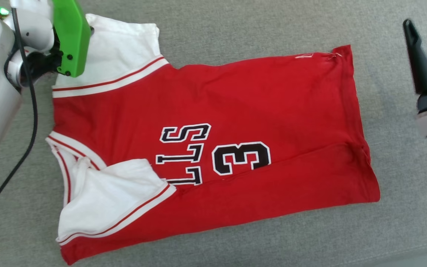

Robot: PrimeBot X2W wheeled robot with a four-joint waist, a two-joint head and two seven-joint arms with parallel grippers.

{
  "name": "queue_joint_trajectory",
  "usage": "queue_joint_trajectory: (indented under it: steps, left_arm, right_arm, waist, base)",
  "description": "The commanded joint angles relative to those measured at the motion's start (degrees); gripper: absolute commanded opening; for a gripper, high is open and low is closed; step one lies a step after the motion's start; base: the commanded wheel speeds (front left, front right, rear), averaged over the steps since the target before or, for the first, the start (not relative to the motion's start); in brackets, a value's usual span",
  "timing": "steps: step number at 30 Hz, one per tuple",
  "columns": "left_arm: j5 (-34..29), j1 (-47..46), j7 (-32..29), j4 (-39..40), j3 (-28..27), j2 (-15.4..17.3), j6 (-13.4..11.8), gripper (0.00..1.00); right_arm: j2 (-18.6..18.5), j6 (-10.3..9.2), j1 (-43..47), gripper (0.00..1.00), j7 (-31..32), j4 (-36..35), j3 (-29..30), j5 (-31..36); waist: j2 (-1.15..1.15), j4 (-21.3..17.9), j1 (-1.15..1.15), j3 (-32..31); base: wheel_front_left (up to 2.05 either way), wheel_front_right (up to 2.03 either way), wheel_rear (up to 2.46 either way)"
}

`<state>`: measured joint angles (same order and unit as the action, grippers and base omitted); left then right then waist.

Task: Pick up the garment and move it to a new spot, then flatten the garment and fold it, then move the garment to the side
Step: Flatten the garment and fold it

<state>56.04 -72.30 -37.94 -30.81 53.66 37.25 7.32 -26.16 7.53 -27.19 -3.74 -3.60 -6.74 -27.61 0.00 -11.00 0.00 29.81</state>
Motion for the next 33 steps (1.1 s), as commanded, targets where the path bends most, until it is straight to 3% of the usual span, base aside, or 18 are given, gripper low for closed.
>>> queue_joint_trajectory:
  steps: [1,6,13,20,33]
  left_arm:
    - [0.49,1.17,1.31,0.71,0.36,0.07,0.16,0.0]
    - [0.63,2.34,5.79,3.87,2.1,-0.01,0.16,0.0]
    - [0.39,3.03,9.64,8.06,4.48,-0.16,0.16,0.0]
    - [-0.33,2.06,11.16,10.18,5.95,-0.55,0.16,0.0]
    - [-0.8,-0.09,13.05,11.64,6.91,-1.18,0.16,0.0]
  right_arm:
    - [-1.3,-0.04,-2.38,1.0,1.57,0.18,0.0,-0.88]
    - [-5.79,-0.04,-7.38,1.0,10.64,3.29,-1.86,-4.22]
    - [-11.41,-0.04,-12.48,1.0,28.43,9.69,-8.18,-13.31]
    - [-13.7,-0.04,-14.25,1.0,41.21,15.87,-14.05,-19.2]
    - [-10.07,-0.04,-18.11,1.0,42.92,28.21,-21.62,-18.21]
  waist:
    - [0.0,2.91,0.0,-2.98]
    - [0.0,5.27,0.0,-4.92]
    - [0.0,7.9,0.0,-5.56]
    - [0.0,9.3,0.0,-4.46]
    - [0.0,11.09,0.0,-1.42]
  base:
    - [0.0,0.0,0.0]
    - [0.0,0.0,0.0]
    - [0.0,0.0,0.0]
    - [0.0,0.0,0.0]
    - [0.0,0.0,0.0]
